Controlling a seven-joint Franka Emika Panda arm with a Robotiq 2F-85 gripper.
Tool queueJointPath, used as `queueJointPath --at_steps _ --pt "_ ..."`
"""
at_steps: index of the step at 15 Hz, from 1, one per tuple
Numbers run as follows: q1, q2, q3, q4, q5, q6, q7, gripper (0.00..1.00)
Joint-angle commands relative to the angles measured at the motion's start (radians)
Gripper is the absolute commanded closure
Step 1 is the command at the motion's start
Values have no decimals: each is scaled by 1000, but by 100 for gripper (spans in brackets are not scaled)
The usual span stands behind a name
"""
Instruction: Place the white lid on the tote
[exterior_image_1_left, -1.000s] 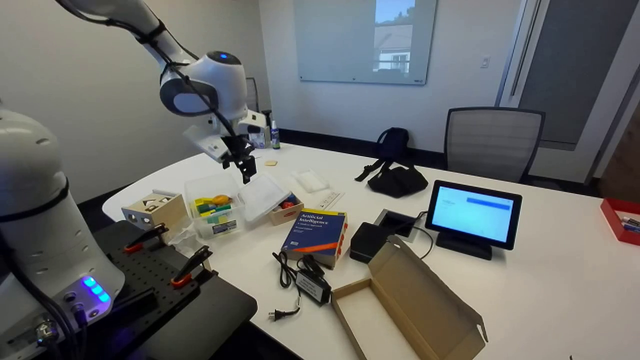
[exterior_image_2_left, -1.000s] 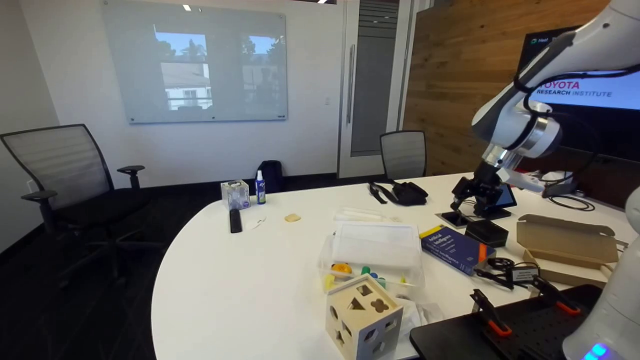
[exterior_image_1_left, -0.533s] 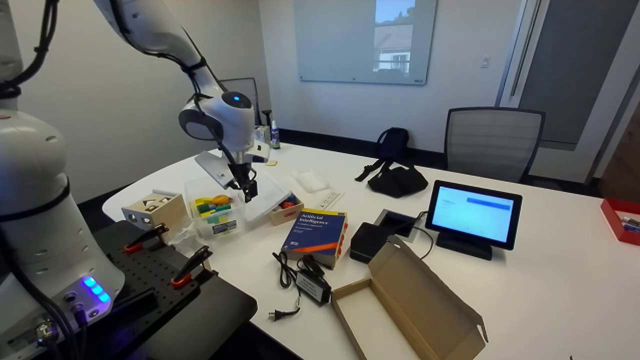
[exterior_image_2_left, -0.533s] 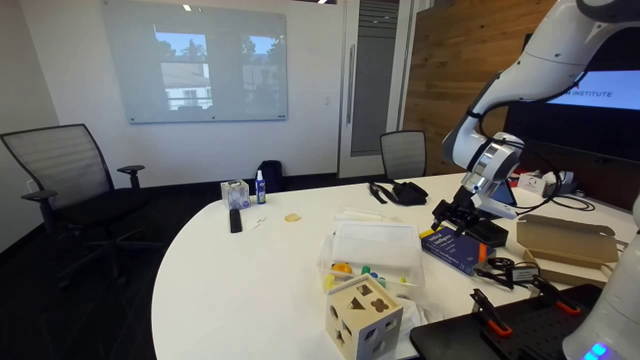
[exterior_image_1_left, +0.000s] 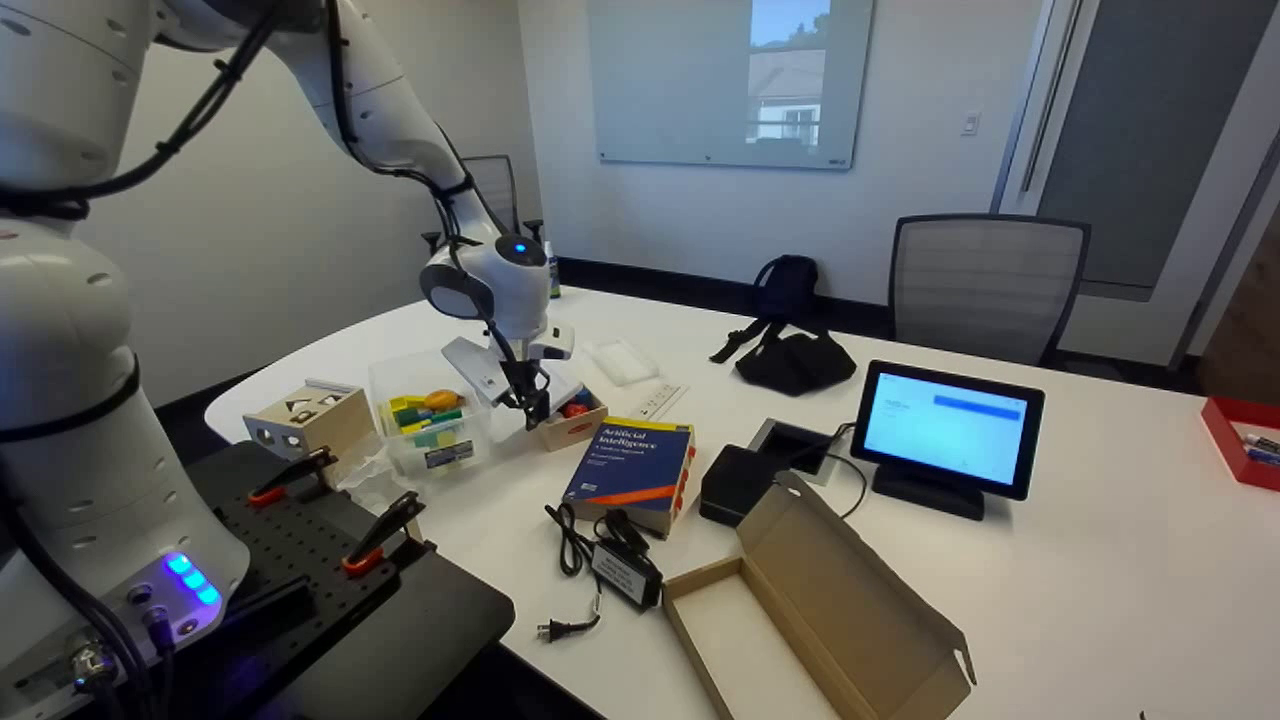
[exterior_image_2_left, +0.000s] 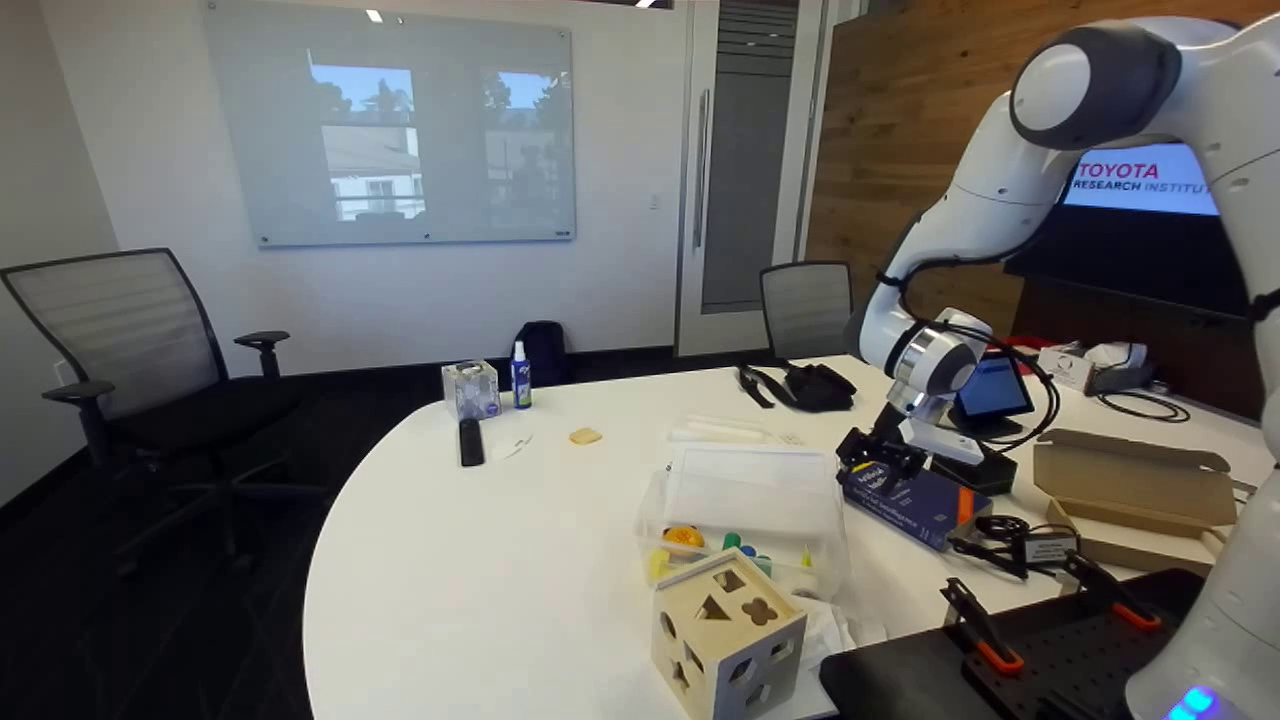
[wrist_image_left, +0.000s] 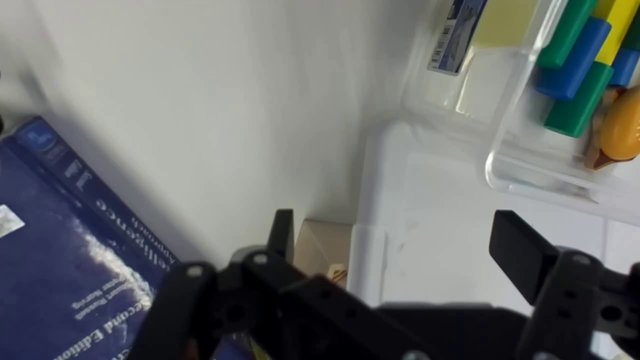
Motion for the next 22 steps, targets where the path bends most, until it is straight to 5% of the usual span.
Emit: queueJointPath --at_steps 1,19,20,22 --pt "-5 59 24 59 36 30 -32 0" --pt "-128 230 146 237 120 -29 -110 0" --pt "-136 237 151 245 122 -28 -112 25" --pt "-150 243 160 254 131 -24 -122 34"
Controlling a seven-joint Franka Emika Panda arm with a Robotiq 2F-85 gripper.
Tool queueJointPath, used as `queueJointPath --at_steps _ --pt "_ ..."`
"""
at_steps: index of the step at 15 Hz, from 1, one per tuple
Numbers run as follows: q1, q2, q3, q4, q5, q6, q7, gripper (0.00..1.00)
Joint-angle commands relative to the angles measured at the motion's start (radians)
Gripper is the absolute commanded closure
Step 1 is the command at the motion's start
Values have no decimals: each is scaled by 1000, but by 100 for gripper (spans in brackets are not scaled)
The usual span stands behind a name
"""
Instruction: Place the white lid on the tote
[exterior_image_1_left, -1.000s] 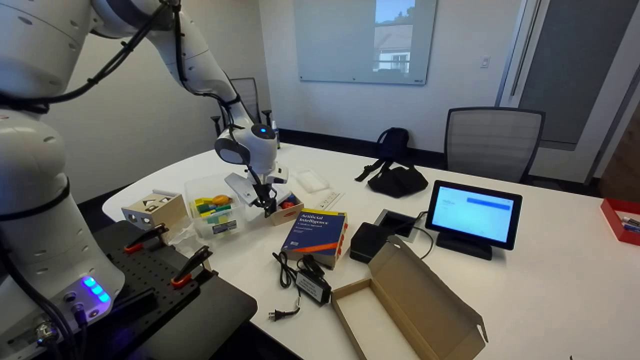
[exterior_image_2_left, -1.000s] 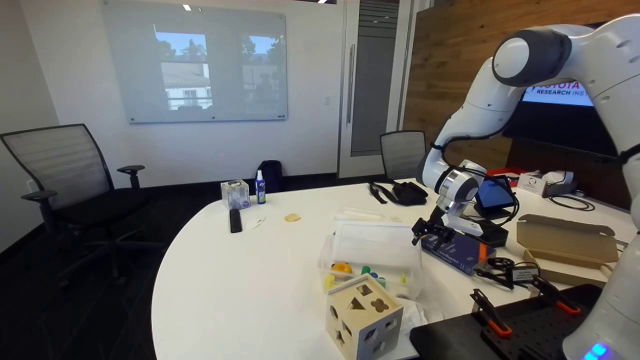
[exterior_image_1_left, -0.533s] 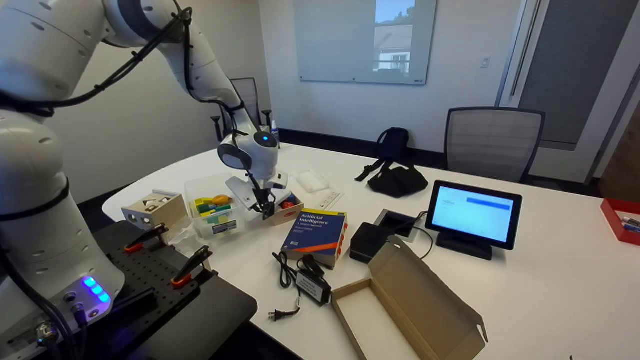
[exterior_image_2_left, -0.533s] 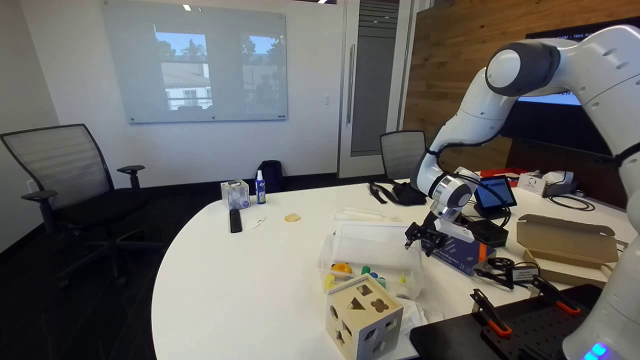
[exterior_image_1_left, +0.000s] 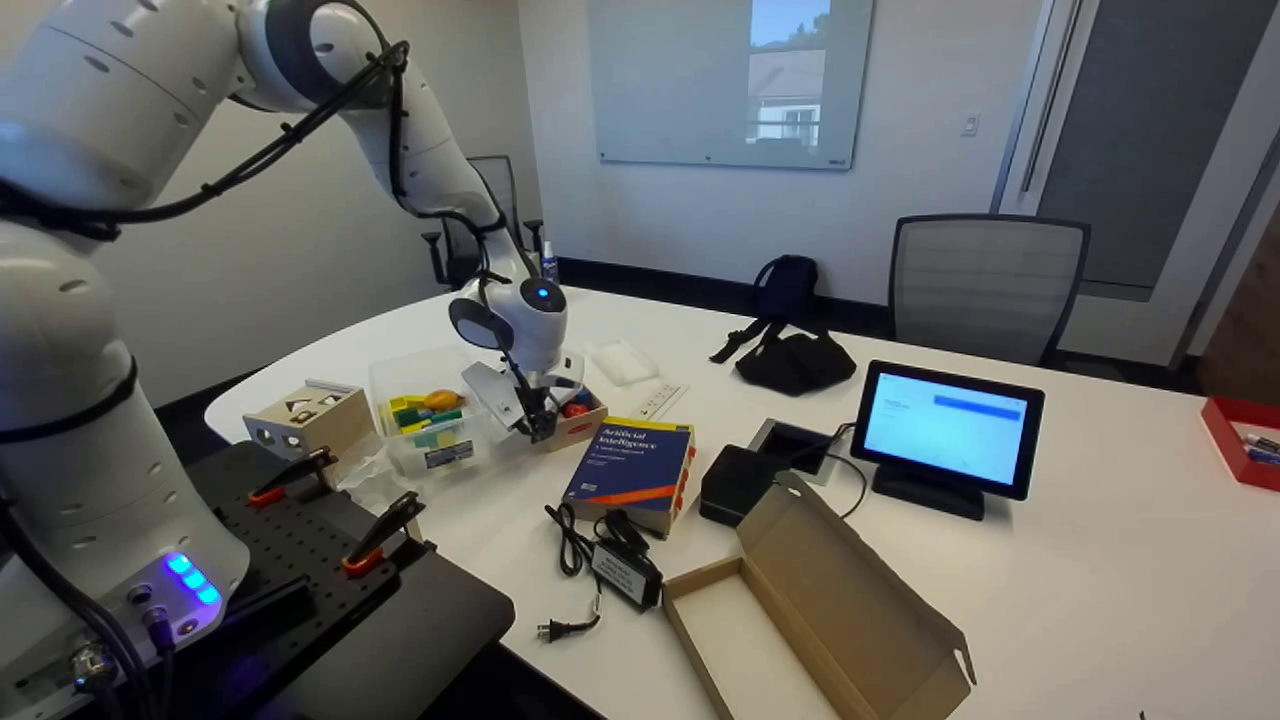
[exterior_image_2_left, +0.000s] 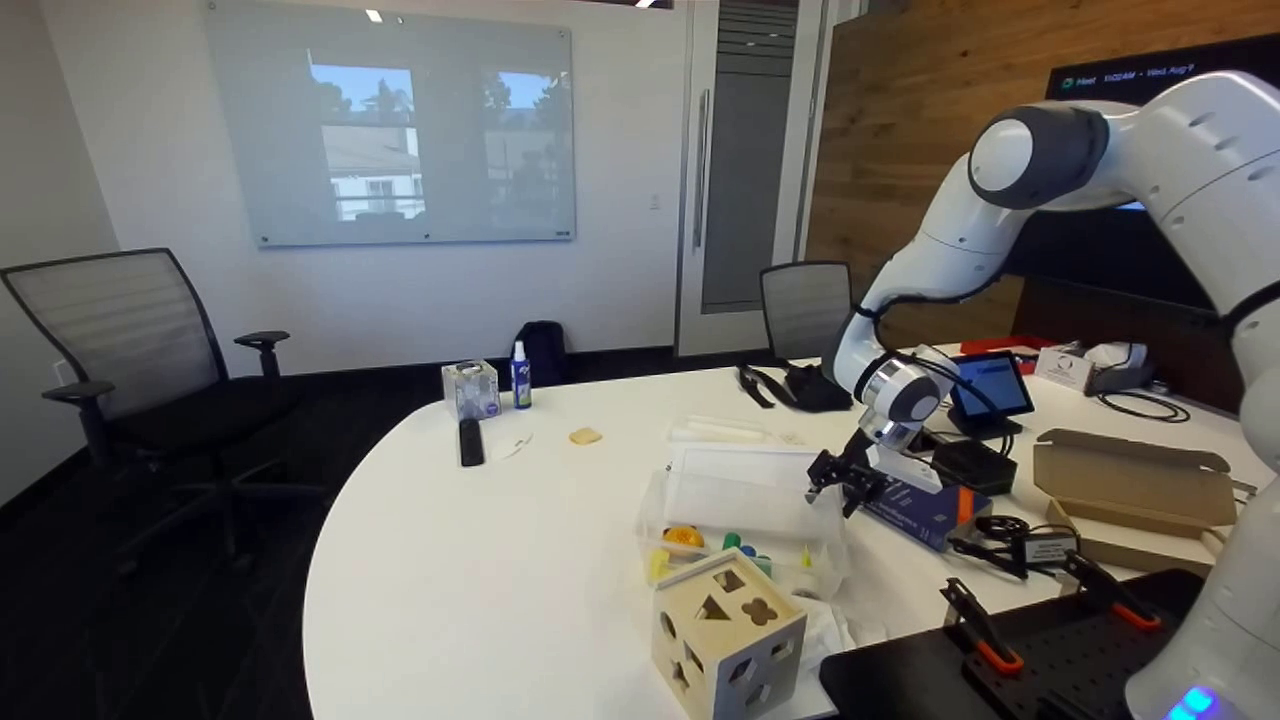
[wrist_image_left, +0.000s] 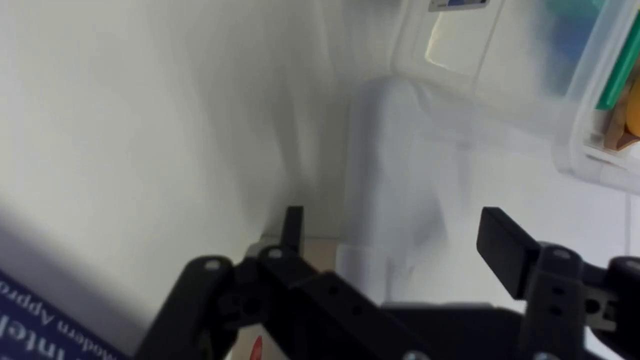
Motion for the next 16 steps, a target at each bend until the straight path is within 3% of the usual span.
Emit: queueJointPath --at_steps 1,6,8,10,16 --pt "-34 12 25 26 42 -8 -49 44" --pt "-63 -22 48 2 78 -2 -120 79" --pt "-74 -44 56 -8 91 -8 -150 82" --pt "-85 -74 57 -17 88 -32 -143 92" --pt "-132 -210 32 -41 63 -184 -17 98"
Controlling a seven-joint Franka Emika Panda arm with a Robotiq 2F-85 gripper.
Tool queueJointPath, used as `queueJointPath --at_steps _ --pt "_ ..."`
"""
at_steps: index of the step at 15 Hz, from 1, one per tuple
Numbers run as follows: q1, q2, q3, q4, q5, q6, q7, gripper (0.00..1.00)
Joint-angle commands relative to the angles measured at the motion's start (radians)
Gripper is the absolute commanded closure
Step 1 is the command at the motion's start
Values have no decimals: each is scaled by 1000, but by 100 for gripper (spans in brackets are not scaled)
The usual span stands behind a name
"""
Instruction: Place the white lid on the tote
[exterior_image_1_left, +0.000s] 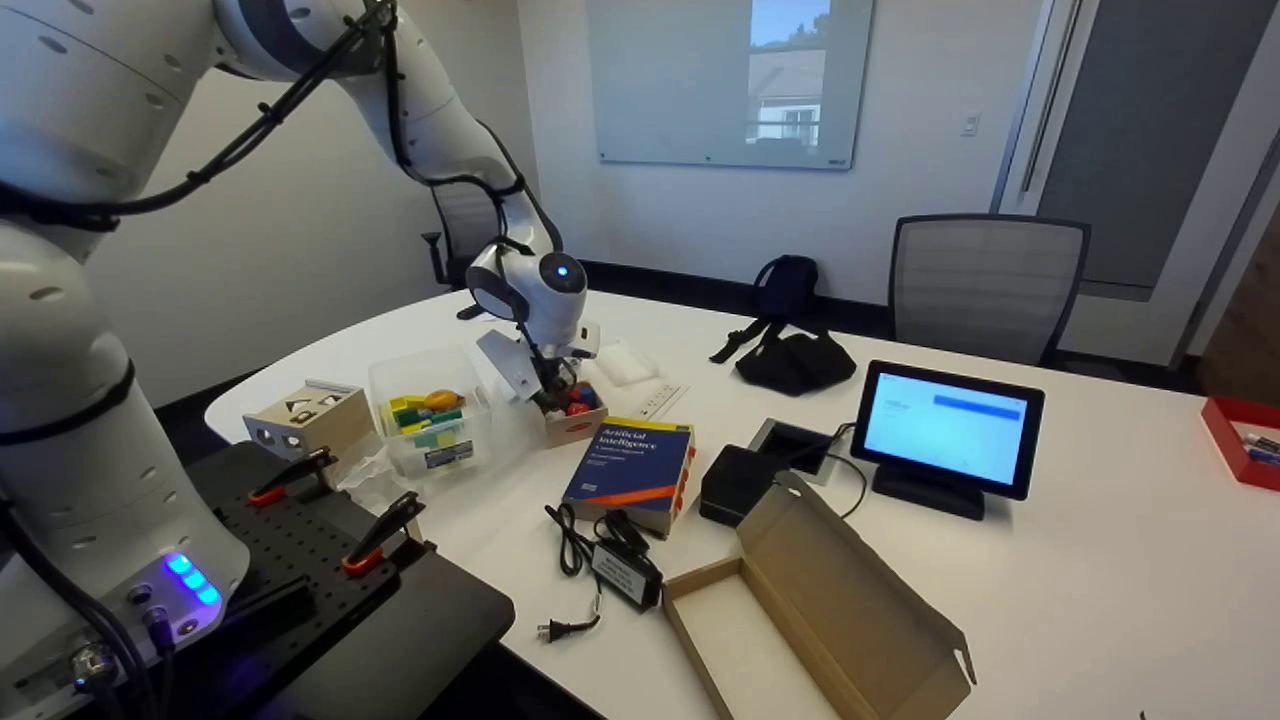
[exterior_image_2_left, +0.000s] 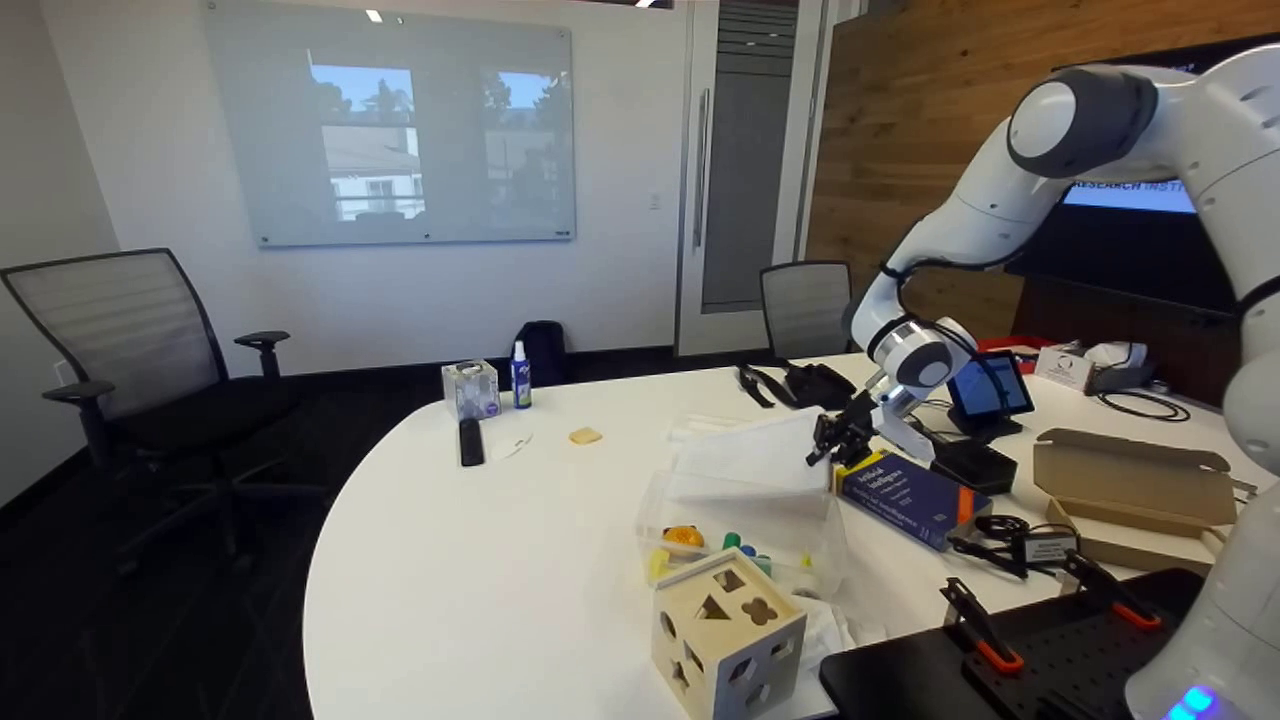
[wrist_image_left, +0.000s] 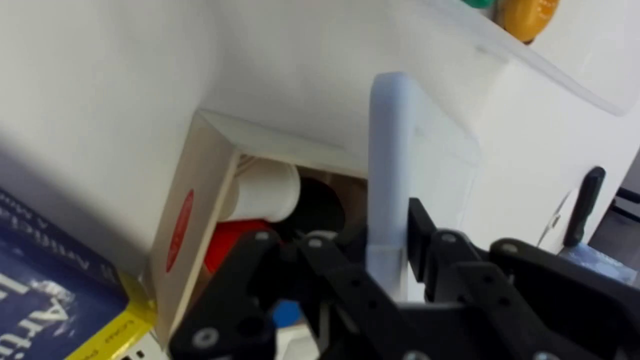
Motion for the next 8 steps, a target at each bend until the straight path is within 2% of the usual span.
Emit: queueJointPath --at_steps 1,3,8 --pt "-25 -115 -25 -51 -6 -98 114 96" --pt "-46 -160 -40 -63 -33 -198 185 96" --pt "-112 -265 -72 -94 -66 -560 282 98"
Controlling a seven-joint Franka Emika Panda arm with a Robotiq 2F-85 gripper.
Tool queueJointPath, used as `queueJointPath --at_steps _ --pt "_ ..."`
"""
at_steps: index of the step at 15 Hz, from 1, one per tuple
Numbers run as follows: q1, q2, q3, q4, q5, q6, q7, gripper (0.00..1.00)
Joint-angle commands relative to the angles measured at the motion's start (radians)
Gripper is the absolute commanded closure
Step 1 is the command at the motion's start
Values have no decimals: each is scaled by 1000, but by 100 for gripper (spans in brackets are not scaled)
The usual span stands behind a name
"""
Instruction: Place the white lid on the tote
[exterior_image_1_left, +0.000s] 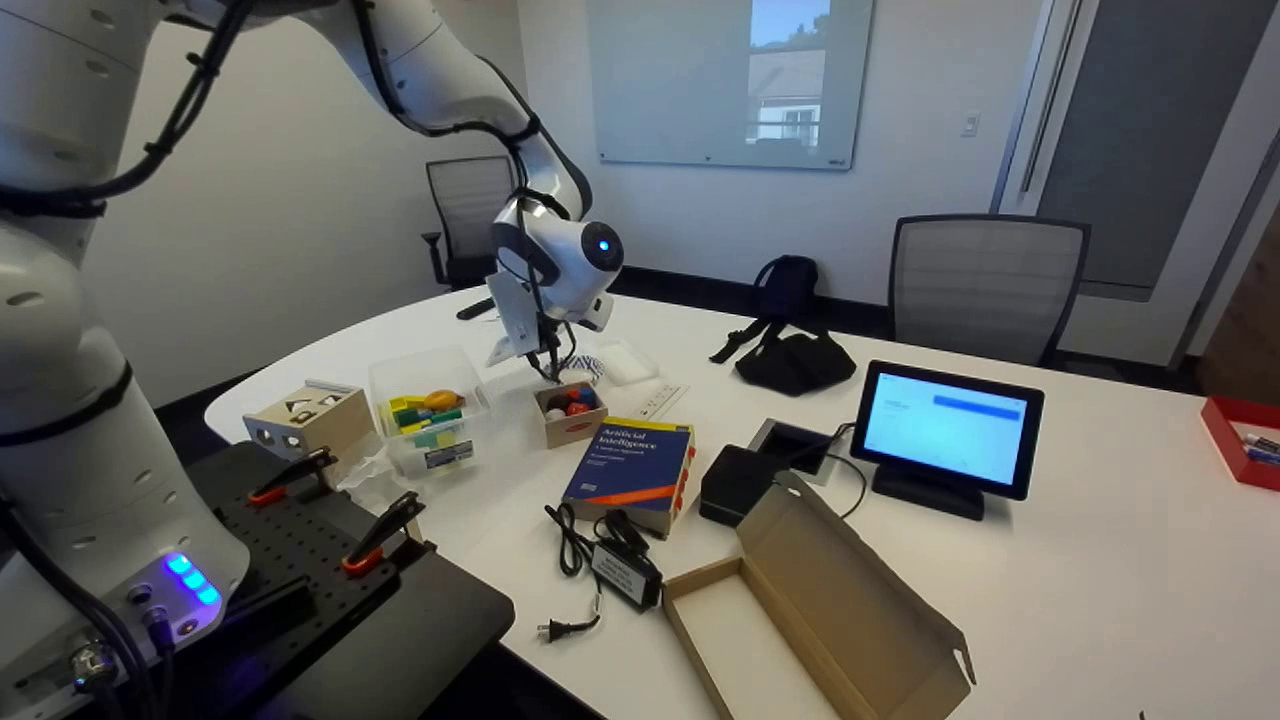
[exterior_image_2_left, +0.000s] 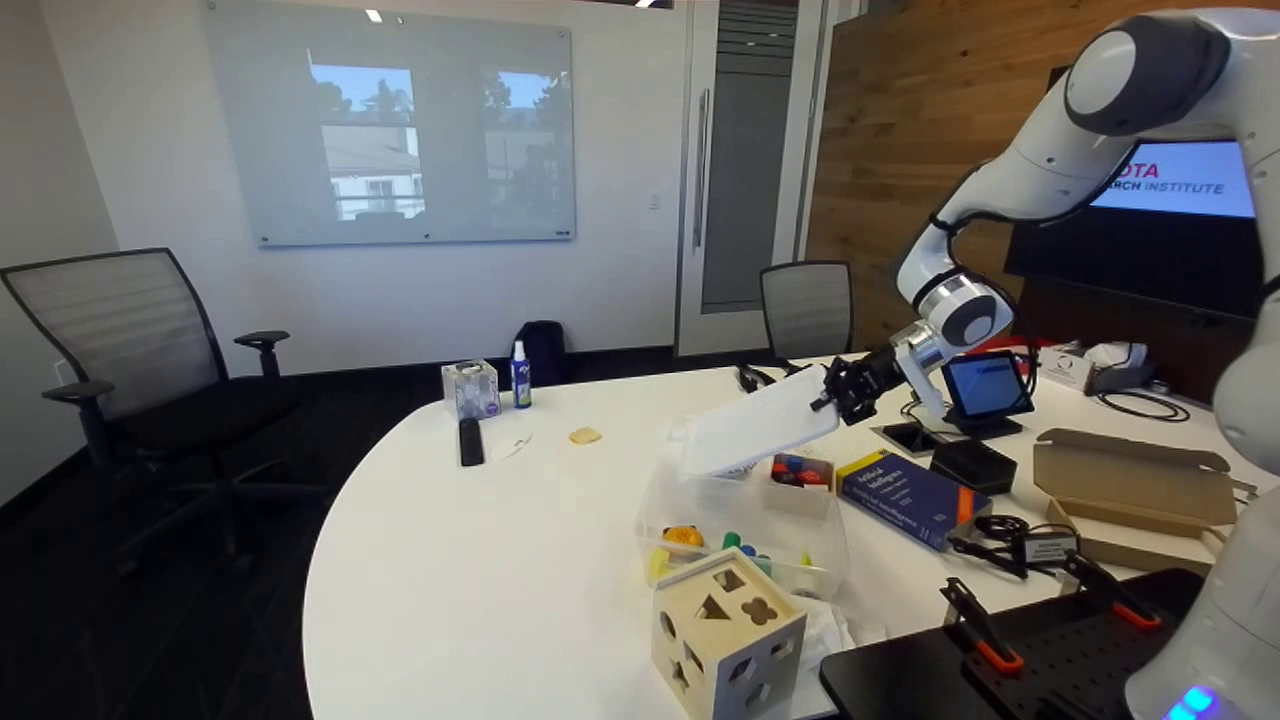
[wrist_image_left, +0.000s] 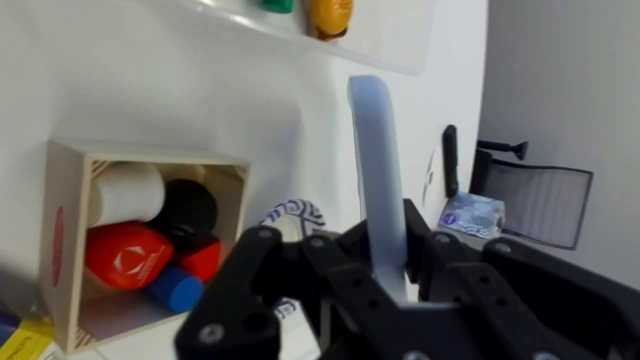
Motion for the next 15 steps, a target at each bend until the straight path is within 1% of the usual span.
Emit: queueJointPath --at_steps 1,4,8,10,13,15 --pt "-38 -119 -21 -70 4 -213 57 100" --pt "-43 -194 -46 -123 41 -319 56 99" --pt "-16 -283 -63 -224 45 -369 24 99" --pt "7 -323 -58 -289 49 -349 1 99" --pt "51 -379 -46 -380 87 -295 -55 99" --pt "86 -415 -37 -444 136 -218 -115 99"
